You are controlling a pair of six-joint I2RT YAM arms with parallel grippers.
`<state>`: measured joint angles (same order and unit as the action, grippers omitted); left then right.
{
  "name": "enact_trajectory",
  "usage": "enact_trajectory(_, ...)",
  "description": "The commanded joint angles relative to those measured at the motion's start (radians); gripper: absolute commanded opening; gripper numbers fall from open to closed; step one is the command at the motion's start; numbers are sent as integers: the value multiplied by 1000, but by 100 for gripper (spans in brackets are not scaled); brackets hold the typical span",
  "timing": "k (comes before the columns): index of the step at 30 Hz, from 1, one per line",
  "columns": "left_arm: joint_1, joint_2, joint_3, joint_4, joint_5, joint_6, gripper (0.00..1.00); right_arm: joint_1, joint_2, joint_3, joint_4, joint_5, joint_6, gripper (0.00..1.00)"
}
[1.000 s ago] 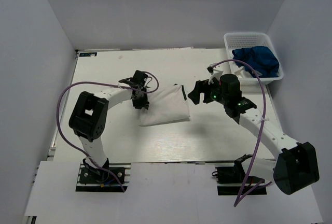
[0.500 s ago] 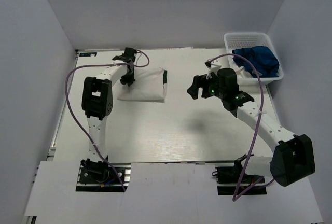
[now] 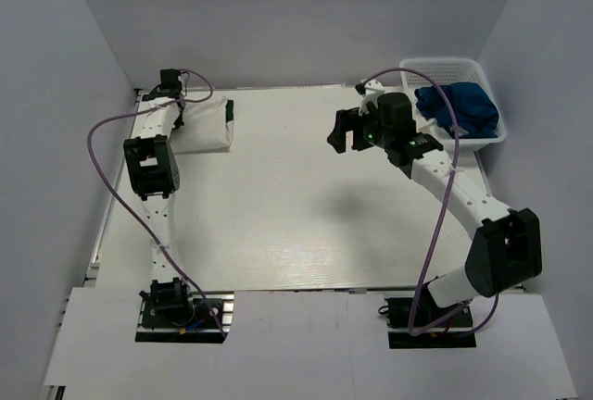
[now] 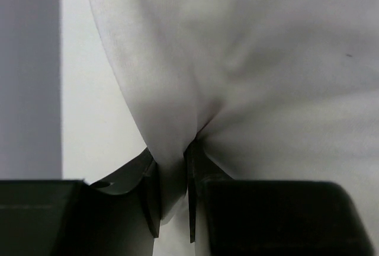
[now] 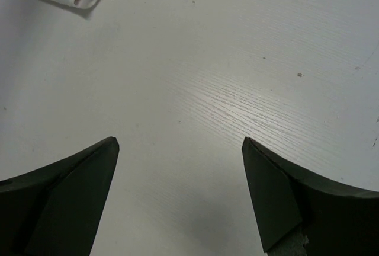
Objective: Fold and stack the t-shirts
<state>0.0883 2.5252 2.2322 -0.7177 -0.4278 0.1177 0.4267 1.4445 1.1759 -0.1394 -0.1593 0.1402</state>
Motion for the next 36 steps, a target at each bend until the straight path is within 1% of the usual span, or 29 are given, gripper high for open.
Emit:
enact_trajectory(1,45,17,72,43,29,83,21,-2,36,79,-45,1,-19,90)
enact_trajectory(4,54,40,112,86,47,128,26,-2,74,122,-75,-12,-14,90)
enact_trajectory(6,54,40,112,157,23,164,29,-2,93,146,-98,-25,-13,90)
enact_trajectory(7,54,40,112,188,12,175,36,-2,97,149,-103,-29,-14,90)
enact_trajectory(9,64,49,125,224,12,185,42,-2,106,159,-101,-52,-1,90)
enact_trajectory(11,64,59,159,201,12,171,44,-2,111,166,-98,-65,2,90)
enact_trajectory(13,64,46,147,192,12,154,44,-3,106,174,-104,-65,9,90)
enact_trajectory(14,64,34,132,192,-2,154,46,-2,105,176,-108,-62,9,90)
enact_trajectory(15,64,9,98,201,-24,154,52,1,90,174,-105,-60,7,90)
enact_trajectory(16,64,-2,98,201,-47,140,62,-2,82,163,-97,-65,12,90)
enact_trajectory(17,64,-11,98,201,-87,131,99,1,76,156,-86,-69,10,90)
enact_trajectory(18,64,-32,98,187,-101,90,100,0,53,136,-85,-71,10,90)
enact_trajectory(19,64,-45,112,149,-71,70,100,-2,45,130,-77,-71,13,90)
enact_trajectory(23,64,-126,130,81,6,-24,100,1,-12,100,-91,-114,12,90)
enact_trajectory(24,64,-143,130,81,23,-74,100,1,-24,79,-91,-124,15,90)
enact_trajectory(25,64,-158,113,67,41,-99,100,1,-38,53,-83,-132,21,90)
enact_trajectory(26,64,-173,95,49,66,-117,100,0,-85,18,-71,-132,28,90)
enact_trajectory(27,64,-196,86,38,66,-159,100,0,-105,-2,-53,-134,32,90)
enact_trajectory(28,64,-206,86,21,96,-177,100,0,-157,-36,-46,-135,41,90)
enact_trajectory(30,64,-219,86,-44,141,-213,100,0,-191,-84,-28,-135,41,90)
enact_trajectory(31,64,-245,73,-66,199,-213,100,0,-222,-99,-26,-131,42,90)
enact_trajectory(34,41,-333,-14,-91,277,-269,100,0,-289,-166,-28,-91,52,90)
enact_trajectory(35,41,-436,-116,-82,318,-279,100,-2,-314,-189,-25,-65,52,90)
enact_trajectory(36,41,-501,-182,-22,372,-297,100,-2,-338,-199,-19,-59,58,90)
